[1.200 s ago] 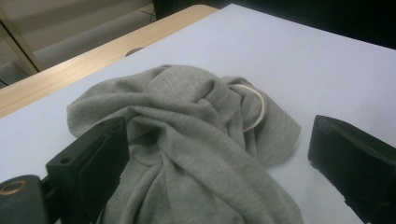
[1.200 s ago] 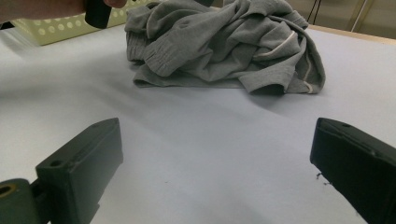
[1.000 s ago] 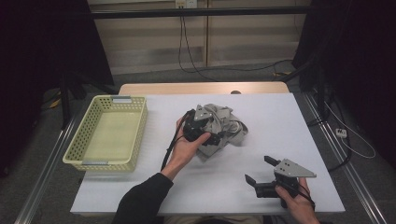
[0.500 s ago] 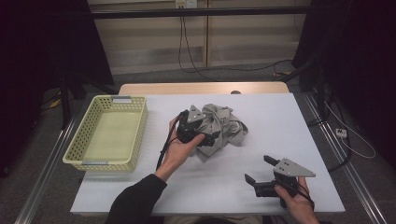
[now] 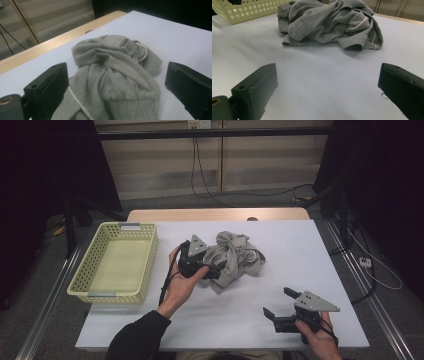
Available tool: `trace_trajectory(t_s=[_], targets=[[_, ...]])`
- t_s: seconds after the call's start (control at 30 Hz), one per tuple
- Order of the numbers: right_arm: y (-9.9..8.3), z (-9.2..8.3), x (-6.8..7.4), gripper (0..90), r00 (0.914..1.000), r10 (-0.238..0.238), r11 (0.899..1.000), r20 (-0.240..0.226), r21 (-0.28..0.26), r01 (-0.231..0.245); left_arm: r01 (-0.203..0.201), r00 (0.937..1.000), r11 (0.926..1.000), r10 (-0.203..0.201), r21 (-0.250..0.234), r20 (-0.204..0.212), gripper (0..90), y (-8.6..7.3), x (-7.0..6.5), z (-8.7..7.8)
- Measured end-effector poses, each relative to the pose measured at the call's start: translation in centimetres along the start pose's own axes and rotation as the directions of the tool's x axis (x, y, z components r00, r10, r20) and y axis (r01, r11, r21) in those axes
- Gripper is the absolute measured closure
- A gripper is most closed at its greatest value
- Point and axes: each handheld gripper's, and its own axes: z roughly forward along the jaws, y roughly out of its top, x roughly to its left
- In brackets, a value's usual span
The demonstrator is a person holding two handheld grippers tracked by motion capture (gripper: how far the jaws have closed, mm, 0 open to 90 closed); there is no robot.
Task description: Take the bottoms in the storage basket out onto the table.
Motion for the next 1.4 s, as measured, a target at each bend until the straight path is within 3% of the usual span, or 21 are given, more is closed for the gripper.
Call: trace_trajectory(t_s=[0.37, 0.93, 1.17, 1.4], targets=[[0.0, 0.0, 0.1, 2.5, 1.0, -0.003, 1.0, -0.006, 0.0, 0.003, 0.004, 0.9994, 1.0, -0.004, 0.007, -0.033, 5.6, -1.2, 0.8, -1.4], [0.0, 0.2, 0.0, 2.5, 1.0, 0.001, 1.0, -0.006, 0.003, -0.001, -0.018, 0.9989, 0.9998, 0.018, 0.001, -0.044, 5.7, -2.1, 0.4, -4.1], [0.0, 0.2, 0.0, 2.6, 1.0, 0.0, 1.0, -0.007, 0.002, 0.0, -0.035, 0.9977, 0.9993, 0.036, 0.016, -0.058, 5.6, -3.2, 0.3, -5.1], [0.1, 0.2, 0.1, 2.5, 0.9999, -0.003, 1.0, -0.013, 0.0, 0.003, -0.013, 0.9974, 0.9998, 0.014, 0.015, -0.071, 5.5, -4.2, 0.4, -6.1]])
